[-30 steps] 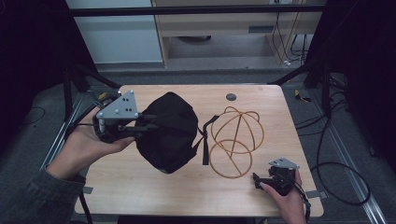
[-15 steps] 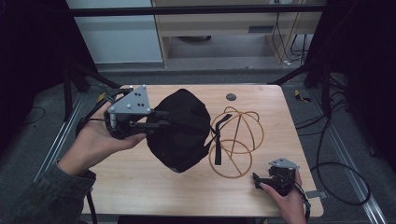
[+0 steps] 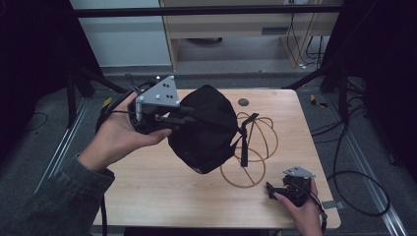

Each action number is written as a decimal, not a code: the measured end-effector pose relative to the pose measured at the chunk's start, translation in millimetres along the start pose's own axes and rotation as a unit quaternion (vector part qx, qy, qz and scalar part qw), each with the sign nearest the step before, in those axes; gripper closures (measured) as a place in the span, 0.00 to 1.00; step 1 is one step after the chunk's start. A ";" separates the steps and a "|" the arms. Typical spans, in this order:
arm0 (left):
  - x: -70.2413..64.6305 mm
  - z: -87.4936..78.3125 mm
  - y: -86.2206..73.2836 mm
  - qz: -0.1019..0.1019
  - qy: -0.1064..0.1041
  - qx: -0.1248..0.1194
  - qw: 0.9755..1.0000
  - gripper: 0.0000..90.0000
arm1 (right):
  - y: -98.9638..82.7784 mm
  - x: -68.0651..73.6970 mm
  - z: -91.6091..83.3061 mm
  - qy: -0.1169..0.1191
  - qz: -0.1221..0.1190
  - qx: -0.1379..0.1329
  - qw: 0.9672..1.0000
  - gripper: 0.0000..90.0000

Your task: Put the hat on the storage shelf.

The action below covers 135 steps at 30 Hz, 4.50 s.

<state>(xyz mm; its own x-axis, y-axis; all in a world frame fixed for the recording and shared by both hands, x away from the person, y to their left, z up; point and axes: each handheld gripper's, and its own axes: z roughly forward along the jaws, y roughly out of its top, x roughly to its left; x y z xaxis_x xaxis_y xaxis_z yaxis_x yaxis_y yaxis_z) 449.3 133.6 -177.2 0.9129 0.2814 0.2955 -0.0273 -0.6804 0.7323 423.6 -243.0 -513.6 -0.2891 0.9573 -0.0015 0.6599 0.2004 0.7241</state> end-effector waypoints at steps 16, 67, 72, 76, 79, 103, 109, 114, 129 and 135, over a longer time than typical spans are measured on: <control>11.7 24.2 33.3 0.006 0.003 0.006 1.000 0.83 | -0.1 0.2 0.2 0.001 0.001 -0.001 1.000 0.00; 12.3 137.8 82.3 0.003 -0.050 0.070 0.996 0.83 | 0.0 0.1 -0.1 0.000 0.001 0.000 1.000 0.00; 9.0 141.9 82.8 0.002 -0.056 0.076 0.996 0.82 | 0.0 0.1 -0.1 0.000 0.001 0.000 1.000 0.00; 9.2 146.4 80.0 0.000 -0.058 0.080 0.995 0.82 | 0.0 -0.1 -0.1 0.000 -0.001 0.000 1.000 0.00; 7.6 148.7 79.3 0.002 -0.058 0.081 0.995 0.82 | 0.0 0.0 -0.2 0.000 0.000 0.001 1.000 0.00; 2.3 168.3 69.2 -0.004 -0.066 0.091 0.994 0.82 | 0.0 -0.3 0.0 0.000 -0.002 0.000 1.000 0.00; 1.7 173.0 63.8 -0.006 -0.068 0.092 0.993 0.81 | 0.0 -0.3 0.0 0.000 -0.002 0.000 1.000 0.00; 0.7 172.4 63.9 -0.002 -0.066 0.091 0.994 0.81 | 0.0 -0.4 0.0 0.000 -0.003 0.000 1.000 0.00; -1.7 173.4 61.9 0.002 -0.054 0.078 0.996 0.74 | 0.0 -0.3 0.0 0.000 -0.003 0.000 1.000 0.00; -1.3 169.5 58.6 0.003 -0.050 0.069 0.996 0.66 | 0.0 -0.2 0.0 0.000 -0.002 -0.001 1.000 0.00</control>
<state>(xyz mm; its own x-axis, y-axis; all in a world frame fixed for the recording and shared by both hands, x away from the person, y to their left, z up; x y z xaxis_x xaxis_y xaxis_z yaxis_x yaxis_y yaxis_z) 515.5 -21.3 -238.6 0.9489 0.2139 0.2318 0.0179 -0.7703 0.6374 423.6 -243.2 -513.6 -0.2910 0.9567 -0.0038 0.6581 0.2031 0.7250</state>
